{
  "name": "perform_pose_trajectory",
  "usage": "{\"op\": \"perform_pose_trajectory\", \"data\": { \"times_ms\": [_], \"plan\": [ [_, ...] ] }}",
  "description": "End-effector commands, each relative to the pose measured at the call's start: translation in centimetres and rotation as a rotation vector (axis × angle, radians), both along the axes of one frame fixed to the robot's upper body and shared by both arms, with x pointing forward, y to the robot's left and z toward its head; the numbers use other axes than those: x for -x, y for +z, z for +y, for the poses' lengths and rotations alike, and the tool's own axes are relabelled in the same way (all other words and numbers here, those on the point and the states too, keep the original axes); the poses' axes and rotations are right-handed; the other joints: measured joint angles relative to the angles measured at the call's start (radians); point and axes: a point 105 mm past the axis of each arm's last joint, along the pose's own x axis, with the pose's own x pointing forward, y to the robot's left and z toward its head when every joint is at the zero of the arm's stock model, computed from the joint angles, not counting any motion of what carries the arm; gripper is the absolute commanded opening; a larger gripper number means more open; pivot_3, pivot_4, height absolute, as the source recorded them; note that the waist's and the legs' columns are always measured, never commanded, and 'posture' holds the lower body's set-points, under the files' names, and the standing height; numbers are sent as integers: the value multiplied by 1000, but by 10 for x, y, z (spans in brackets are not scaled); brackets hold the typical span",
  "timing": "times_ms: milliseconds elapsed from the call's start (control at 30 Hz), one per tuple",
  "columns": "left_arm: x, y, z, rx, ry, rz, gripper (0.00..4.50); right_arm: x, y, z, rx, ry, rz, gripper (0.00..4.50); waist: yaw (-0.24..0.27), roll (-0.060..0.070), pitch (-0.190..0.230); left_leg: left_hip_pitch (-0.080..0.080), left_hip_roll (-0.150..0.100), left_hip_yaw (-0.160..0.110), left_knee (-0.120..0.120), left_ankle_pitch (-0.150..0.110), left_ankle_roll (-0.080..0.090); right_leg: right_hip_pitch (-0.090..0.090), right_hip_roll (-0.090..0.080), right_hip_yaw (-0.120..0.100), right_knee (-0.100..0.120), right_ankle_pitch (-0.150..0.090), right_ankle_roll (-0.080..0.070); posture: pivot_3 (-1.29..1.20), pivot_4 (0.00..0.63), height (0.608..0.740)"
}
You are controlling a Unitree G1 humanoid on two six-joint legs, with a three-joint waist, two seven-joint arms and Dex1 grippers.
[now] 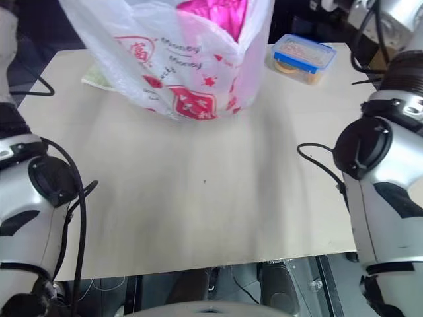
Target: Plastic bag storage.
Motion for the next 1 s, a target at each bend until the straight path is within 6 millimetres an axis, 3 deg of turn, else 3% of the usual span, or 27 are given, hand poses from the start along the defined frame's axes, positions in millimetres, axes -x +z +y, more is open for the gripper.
{"op": "perform_pose_trajectory", "data": {
  "times_ms": [33, 67, 167, 267, 367, 467, 633, 667, 767, 833, 867, 900, 933, 1000],
  "plan": [
    [2, 6, -7, -83, 22, -78, 0, 14, 21, -39, 40, -166, -135, 32, -7, 0, 0, -1, 0, 0, 0, 0, 0, -1, 0, 0, 0, 0, 0, 0, 150, 740],
    [-2, -3, -14, -137, 16, -65, 0, 17, 17, -44, 68, -187, -138, 32, -9, 0, 0, -2, 0, -1, 0, 0, 0, -3, 0, -1, 0, 0, 0, 0, 150, 740],
    [-6, -66, -46, -400, 16, -22, 0, 35, -39, -45, 339, -292, -208, 32, -16, 1, -2, -3, 1, -1, -2, 0, 0, -2, -1, -1, -3, -1, 1, 0, 150, 740],
    [8, -123, -72, -606, -8, -10, 0, 56, -93, -38, 475, -332, -239, 32, -28, 2, -2, -3, 1, 2, -2, 0, 1, -4, -2, 3, -1, -2, 2, 0, 150, 740],
    [18, -159, -84, -699, -4, 15, 0, 73, -137, -31, 593, -337, -234, 32, -34, 3, -1, -6, 3, 1, 0, 0, 0, -11, -1, 6, 3, -1, 2, 0, 150, 740],
    [23, -217, -96, -861, 48, 93, 0, 91, -198, -23, 801, -328, -189, 32, -22, 4, -3, -2, 4, 2, 2, 0, 1, -7, 0, 6, 1, -2, 2, 0, 150, 740],
    [35, -292, -92, -1106, 88, 140, 0, 111, -257, -25, 981, -288, -145, 32, -12, 5, -3, 7, 3, 9, 7, -3, 6, 3, 1, 10, 2, 1, 4, 0, 150, 740],
    [38, -298, -90, -1108, 77, 145, 0, 113, -263, -28, 993, -290, -143, 32, -10, 4, -2, 10, 3, 9, 7, -3, 6, 5, 2, 10, 1, 1, 3, 0, 150, 740],
    [43, -305, -78, -1111, 88, 147, 0, 115, -266, -45, 1008, -351, -150, 902, -6, 3, -2, 22, 5, 10, 8, -3, 6, 18, 2, 9, -1, -2, 5, 0, 150, 740],
    [47, -309, -71, -1114, 98, 145, 0, 118, -270, -54, 1052, -365, -159, 1727, -6, 3, -2, 22, 5, 10, 10, -3, 6, 18, 2, 9, -1, -1, 4, 0, 150, 740],
    [50, -311, -69, -1115, 94, 144, 520, 121, -273, -58, 1072, -363, -158, 2239, -5, 3, -2, 22, 6, 10, 10, -3, 6, 18, 2, 9, 0, -1, 4, 0, 150, 740],
    [53, -312, -66, -1108, 96, 136, 714, 125, -275, -63, 1088, -363, -158, 2563, -5, 3, -2, 22, 6, 10, 10, -3, 6, 18, 2, 9, 0, -1, 4, 0, 150, 740],
    [56, -310, -64, -1096, 100, 121, 1265, 127, -275, -66, 1096, -366, -159, 3242, -5, 3, -2, 22, 6, 10, 10, -3, 6, 19, 3, 9, -1, -1, 4, 0, 150, 740],
    [64, -307, -57, -1059, 106, 113, 2028, 134, -274, -72, 1100, -370, -163, 4026, -4, 3, -2, 21, 6, 10, 10, -3, 6, 18, 3, 9, -1, -1, 4, 0, 150, 740]
  ]
}}
